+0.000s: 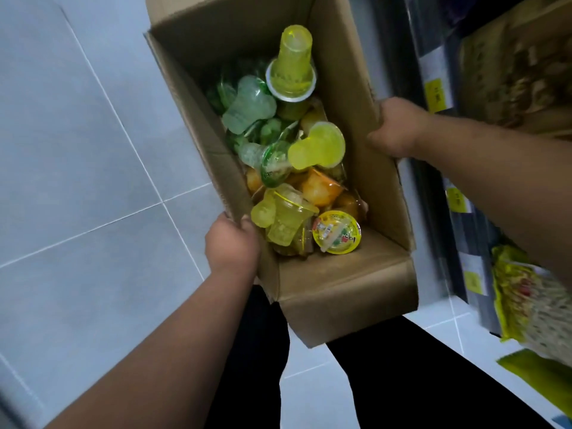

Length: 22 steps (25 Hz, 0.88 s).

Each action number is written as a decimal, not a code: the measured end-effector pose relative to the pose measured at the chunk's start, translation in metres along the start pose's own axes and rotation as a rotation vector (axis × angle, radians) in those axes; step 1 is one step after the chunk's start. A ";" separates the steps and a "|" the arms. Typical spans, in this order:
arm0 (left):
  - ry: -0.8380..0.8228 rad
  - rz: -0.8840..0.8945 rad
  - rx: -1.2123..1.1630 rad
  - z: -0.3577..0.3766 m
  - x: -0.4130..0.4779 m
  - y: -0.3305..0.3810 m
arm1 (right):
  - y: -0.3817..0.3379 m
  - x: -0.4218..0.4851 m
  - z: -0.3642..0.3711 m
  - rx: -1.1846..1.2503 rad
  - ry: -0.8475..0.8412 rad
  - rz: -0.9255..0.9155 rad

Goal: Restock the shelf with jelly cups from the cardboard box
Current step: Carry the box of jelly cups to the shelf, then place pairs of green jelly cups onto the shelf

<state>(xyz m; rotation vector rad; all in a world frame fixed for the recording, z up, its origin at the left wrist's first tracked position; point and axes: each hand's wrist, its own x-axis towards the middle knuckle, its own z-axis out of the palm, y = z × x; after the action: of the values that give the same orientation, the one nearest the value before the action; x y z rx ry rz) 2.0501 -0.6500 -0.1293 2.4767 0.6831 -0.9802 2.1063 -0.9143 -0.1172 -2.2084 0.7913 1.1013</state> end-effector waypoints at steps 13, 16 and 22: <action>-0.313 0.389 0.348 -0.111 -0.076 0.094 | -0.017 -0.150 -0.004 0.112 0.096 0.013; -0.373 0.474 0.469 -0.103 -0.065 0.116 | -0.008 -0.157 0.025 0.131 0.070 0.075; -0.517 0.566 0.798 -0.066 -0.014 0.104 | -0.010 -0.124 0.104 0.300 0.079 0.285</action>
<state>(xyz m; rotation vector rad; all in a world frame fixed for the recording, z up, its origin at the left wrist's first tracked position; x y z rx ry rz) 2.1344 -0.7041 -0.0564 2.5540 -0.6682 -1.7587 1.9990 -0.8039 -0.0665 -1.9364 1.2491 0.9533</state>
